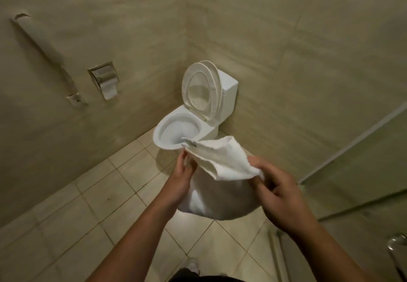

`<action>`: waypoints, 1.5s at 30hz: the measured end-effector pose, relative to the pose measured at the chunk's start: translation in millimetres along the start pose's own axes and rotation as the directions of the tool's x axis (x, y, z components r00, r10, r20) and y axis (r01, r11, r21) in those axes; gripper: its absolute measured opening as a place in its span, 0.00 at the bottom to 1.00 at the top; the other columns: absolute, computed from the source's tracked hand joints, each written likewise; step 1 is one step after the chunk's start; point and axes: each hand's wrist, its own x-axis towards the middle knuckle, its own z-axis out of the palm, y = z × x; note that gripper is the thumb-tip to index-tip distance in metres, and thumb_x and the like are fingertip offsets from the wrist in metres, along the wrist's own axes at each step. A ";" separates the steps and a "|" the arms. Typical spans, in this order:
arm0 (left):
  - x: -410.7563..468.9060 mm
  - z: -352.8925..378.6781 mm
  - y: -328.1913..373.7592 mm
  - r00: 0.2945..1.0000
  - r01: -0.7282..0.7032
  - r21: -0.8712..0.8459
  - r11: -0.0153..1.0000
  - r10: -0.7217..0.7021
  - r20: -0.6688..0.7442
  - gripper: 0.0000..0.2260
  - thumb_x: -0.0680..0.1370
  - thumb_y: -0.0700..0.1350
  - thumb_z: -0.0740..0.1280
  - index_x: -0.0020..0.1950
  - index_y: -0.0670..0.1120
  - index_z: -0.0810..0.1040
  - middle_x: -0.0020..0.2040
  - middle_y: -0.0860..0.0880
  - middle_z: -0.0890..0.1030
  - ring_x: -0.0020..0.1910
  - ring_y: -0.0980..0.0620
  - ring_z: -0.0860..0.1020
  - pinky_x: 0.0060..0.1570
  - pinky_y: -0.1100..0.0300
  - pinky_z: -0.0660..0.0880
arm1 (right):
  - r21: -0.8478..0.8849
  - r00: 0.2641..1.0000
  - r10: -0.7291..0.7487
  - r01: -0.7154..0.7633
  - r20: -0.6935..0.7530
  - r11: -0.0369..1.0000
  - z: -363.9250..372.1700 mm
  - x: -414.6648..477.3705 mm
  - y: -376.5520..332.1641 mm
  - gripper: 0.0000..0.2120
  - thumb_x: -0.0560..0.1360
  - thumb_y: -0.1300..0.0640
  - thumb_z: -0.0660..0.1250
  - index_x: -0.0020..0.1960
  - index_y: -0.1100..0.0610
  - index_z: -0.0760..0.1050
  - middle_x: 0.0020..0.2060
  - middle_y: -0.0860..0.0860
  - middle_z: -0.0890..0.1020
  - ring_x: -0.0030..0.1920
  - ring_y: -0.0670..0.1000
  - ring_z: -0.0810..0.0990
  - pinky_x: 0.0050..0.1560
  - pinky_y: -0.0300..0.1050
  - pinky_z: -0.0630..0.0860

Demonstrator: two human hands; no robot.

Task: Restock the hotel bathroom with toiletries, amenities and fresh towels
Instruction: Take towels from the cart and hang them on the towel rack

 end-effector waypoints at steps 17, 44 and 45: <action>73.1 34.1 35.8 0.940 0.229 -0.315 0.921 -0.125 0.318 0.20 0.82 0.53 0.68 0.73 0.49 0.76 0.67 0.43 0.82 0.66 0.41 0.81 0.71 0.38 0.73 | 0.455 0.894 0.436 -0.347 -0.104 0.820 -45.3 45.7 16.3 0.21 0.79 0.61 0.65 0.53 0.33 0.82 0.56 0.42 0.86 0.56 0.48 0.85 0.56 0.51 0.80; 243.9 279.6 239.3 0.876 -0.473 0.129 0.871 0.449 0.177 0.13 0.84 0.44 0.67 0.60 0.61 0.85 0.56 0.67 0.84 0.57 0.67 0.81 0.55 0.68 0.78 | 0.220 0.875 0.289 -0.216 -0.390 0.951 -322.7 189.8 168.3 0.30 0.79 0.69 0.65 0.58 0.32 0.83 0.57 0.49 0.85 0.54 0.54 0.82 0.54 0.43 0.81; 247.7 287.1 251.0 0.858 -0.501 0.114 0.858 0.475 0.198 0.14 0.84 0.43 0.67 0.61 0.61 0.85 0.56 0.69 0.83 0.57 0.69 0.80 0.53 0.71 0.77 | 0.182 0.871 0.247 -0.185 -0.424 0.966 -333.4 195.9 167.2 0.30 0.78 0.69 0.65 0.58 0.32 0.83 0.56 0.51 0.84 0.54 0.58 0.80 0.56 0.47 0.81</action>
